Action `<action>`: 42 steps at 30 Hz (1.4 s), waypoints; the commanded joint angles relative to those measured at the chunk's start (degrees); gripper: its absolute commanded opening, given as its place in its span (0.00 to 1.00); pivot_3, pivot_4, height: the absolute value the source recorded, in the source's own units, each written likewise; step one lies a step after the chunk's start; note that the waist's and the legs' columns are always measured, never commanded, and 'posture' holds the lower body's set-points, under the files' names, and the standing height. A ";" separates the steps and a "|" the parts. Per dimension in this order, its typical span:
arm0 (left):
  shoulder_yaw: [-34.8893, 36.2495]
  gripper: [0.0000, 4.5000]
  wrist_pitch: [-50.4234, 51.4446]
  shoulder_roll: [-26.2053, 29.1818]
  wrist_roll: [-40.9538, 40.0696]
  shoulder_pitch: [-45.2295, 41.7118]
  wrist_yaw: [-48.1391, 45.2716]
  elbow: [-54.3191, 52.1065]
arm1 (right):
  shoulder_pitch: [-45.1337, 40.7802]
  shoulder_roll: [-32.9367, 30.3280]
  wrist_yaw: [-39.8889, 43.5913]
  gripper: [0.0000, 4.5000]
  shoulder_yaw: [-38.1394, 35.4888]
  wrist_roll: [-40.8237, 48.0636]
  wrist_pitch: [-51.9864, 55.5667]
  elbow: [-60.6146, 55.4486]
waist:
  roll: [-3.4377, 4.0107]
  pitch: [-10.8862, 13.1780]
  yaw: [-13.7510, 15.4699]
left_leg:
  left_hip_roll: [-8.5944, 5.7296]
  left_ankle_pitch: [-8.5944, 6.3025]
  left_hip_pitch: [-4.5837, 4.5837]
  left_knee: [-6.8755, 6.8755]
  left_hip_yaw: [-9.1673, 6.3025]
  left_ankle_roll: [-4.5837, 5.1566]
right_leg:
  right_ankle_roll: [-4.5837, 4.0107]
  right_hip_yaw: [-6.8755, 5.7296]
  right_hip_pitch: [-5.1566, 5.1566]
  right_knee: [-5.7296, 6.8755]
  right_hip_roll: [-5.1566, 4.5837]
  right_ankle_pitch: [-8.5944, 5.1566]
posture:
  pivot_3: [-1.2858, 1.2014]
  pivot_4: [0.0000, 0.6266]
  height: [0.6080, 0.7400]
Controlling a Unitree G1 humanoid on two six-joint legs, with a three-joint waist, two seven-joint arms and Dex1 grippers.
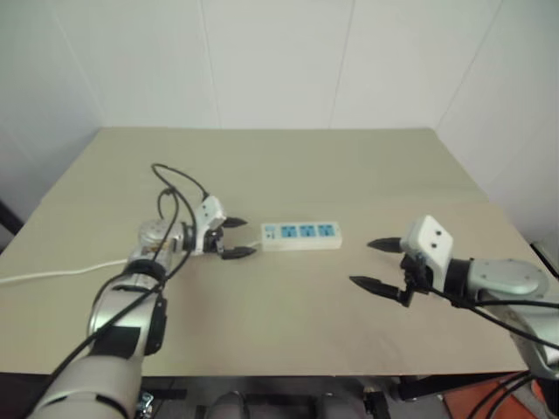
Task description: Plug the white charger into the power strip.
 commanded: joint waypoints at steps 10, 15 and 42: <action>-0.68 0.79 7.41 -2.65 3.38 -2.75 2.10 1.78 | -1.69 0.88 -2.38 1.00 0.59 0.42 0.95 -3.14 | -0.01 0.00 -0.10 | -0.01 0.00 0.01 0.00 -0.01 0.00 | 0.03 0.00 0.00 0.01 0.00 -0.02 | 0.52 0.24 1.00; 0.19 0.42 8.29 -2.64 3.50 -2.21 1.22 1.43 | -1.69 1.55 -3.13 1.00 1.41 0.42 1.47 -3.84 | -0.01 0.00 -0.14 | -0.01 0.00 -0.01 -0.01 -0.01 0.00 | 0.00 0.00 -0.01 0.00 0.00 0.00 | 0.52 0.24 1.00; 1.90 0.01 38.27 7.52 -10.23 32.53 -5.36 -62.73 | -3.97 5.84 -3.62 1.00 8.97 -3.74 -0.95 0.67 | 0.01 0.00 -0.43 | 0.06 0.00 0.04 -0.03 0.00 0.00 | -0.04 0.03 -0.03 0.06 0.00 0.02 | 0.52 0.24 1.00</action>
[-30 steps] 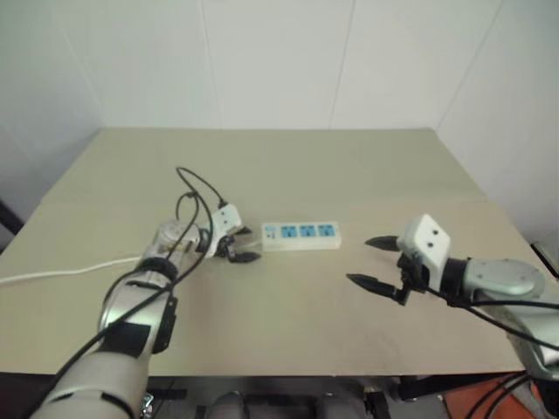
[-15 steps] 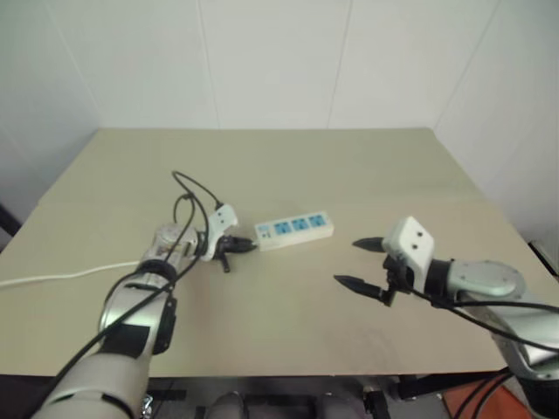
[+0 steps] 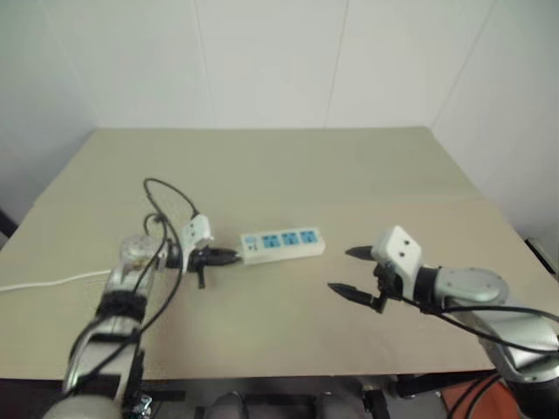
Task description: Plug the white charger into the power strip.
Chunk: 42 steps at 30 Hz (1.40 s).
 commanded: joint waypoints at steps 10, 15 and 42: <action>-0.16 0.33 18.64 3.50 -9.68 11.71 5.86 -25.39 | -4.98 1.15 2.94 1.00 3.22 -2.44 -3.73 4.08 | -0.02 0.01 0.24 | 0.01 0.00 0.31 0.01 0.00 0.00 | 0.03 -0.01 0.23 -0.03 0.01 -0.06 | 0.52 0.24 1.00; 2.18 0.70 18.67 6.95 -17.47 12.34 -1.38 -25.21 | -4.36 1.23 3.02 1.00 2.88 -2.56 -3.68 3.89 | -0.02 0.01 0.25 | 0.01 0.00 0.27 -0.08 0.00 0.00 | -0.12 0.00 0.17 -0.06 0.01 -0.03 | 0.52 0.24 1.00; 9.68 0.99 -27.16 -6.63 -18.74 -5.45 -13.30 28.77 | -0.71 1.21 1.11 1.00 0.06 -0.85 -1.53 -0.38 | -0.14 -0.01 0.23 | 0.00 0.00 0.22 -0.02 0.00 0.00 | -0.12 -0.02 0.19 -0.10 0.03 -0.03 | 0.52 0.24 1.00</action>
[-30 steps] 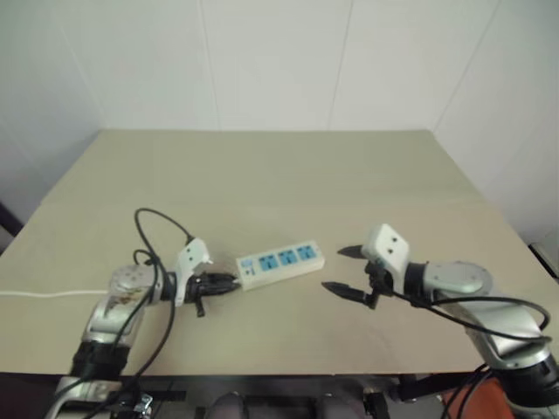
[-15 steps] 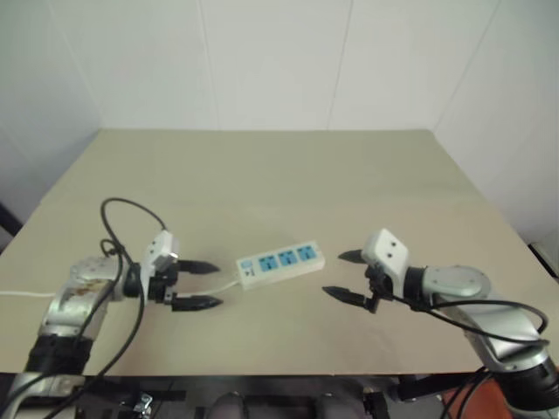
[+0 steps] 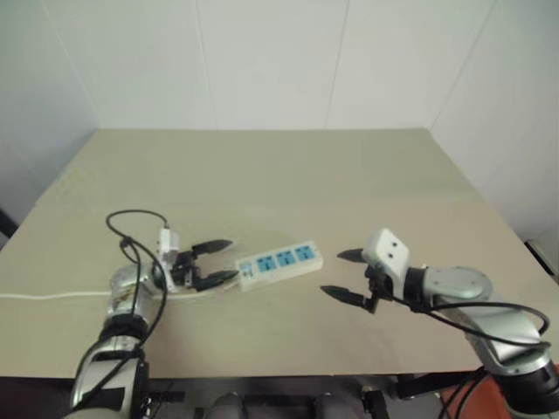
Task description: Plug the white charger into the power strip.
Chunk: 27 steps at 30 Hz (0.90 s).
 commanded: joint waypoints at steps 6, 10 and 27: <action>0.17 0.99 -11.17 -2.69 3.23 -1.20 3.18 5.96 | 0.85 -0.70 -0.83 1.00 -2.01 0.21 1.14 -3.47 | -0.01 0.00 0.15 | 0.00 0.00 0.00 0.01 -0.01 0.00 | 0.00 0.00 0.01 0.01 0.00 0.00 | 0.52 0.24 1.00; 0.22 0.99 -13.14 -3.80 3.79 -1.59 3.92 7.57 | 0.88 -0.62 -0.99 1.00 -1.96 0.27 1.34 -3.66 | -0.01 0.00 0.16 | 0.00 0.00 0.02 0.02 -0.01 0.00 | 0.00 0.00 0.02 0.02 -0.01 0.00 | 0.52 0.24 1.00; -2.28 0.99 -14.46 -4.81 8.21 -2.18 6.35 10.40 | 1.29 -0.16 -2.14 1.00 -1.25 -0.03 1.41 -3.65 | 0.03 -0.07 0.27 | -0.01 0.00 0.11 0.02 -0.01 0.00 | 0.01 0.00 0.09 0.04 -0.01 0.00 | 0.52 0.24 1.00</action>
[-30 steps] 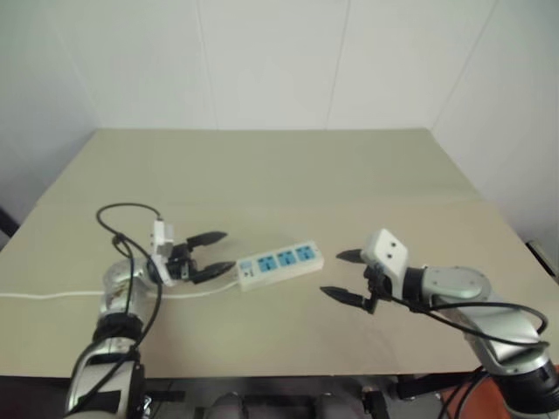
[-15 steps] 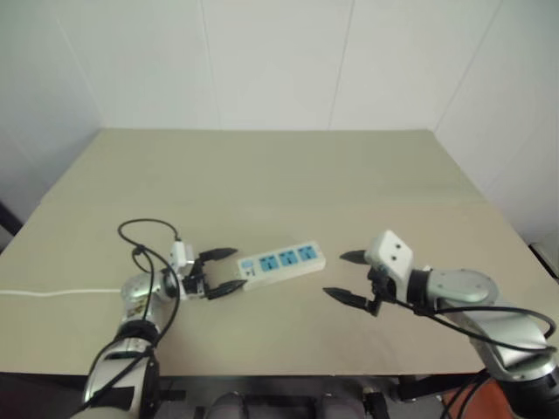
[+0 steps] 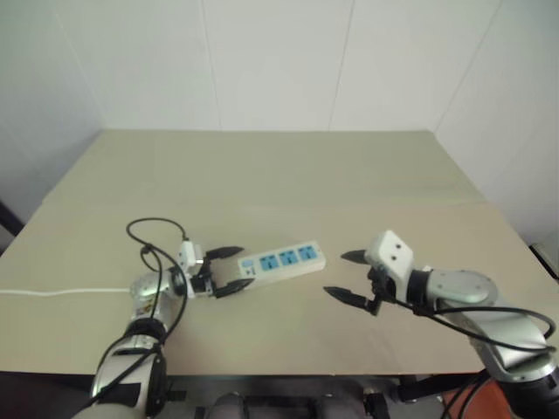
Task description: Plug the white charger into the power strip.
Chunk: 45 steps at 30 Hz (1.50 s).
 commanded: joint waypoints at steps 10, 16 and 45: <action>-2.46 0.99 0.43 -0.41 2.66 -0.47 -0.31 3.04 | 0.26 0.05 -1.07 1.00 -0.75 0.00 0.20 -2.18 | 0.01 -0.03 -0.07 | 0.00 0.00 0.00 -0.01 0.00 0.00 | 0.01 0.00 0.00 -0.02 0.00 0.00 | 0.52 0.24 1.00; -3.36 0.99 -0.49 -0.38 4.44 0.06 0.54 3.96 | 0.41 0.06 -1.33 1.00 -0.87 -0.11 0.20 -2.17 | 0.15 -0.15 -0.10 | 0.00 0.00 0.01 -0.01 0.00 0.00 | 0.04 0.00 0.01 -0.02 0.00 -0.02 | 0.52 0.24 1.00; -10.30 0.71 1.14 0.26 3.33 -1.26 -6.97 -0.11 | -14.69 -28.51 12.71 1.00 1.08 -0.90 15.46 5.34 | 0.23 -0.23 -0.08 | 0.00 -0.01 -0.04 -0.21 0.02 -0.01 | -0.03 -0.01 -0.06 -0.24 -0.05 -0.06 | 0.52 0.24 1.00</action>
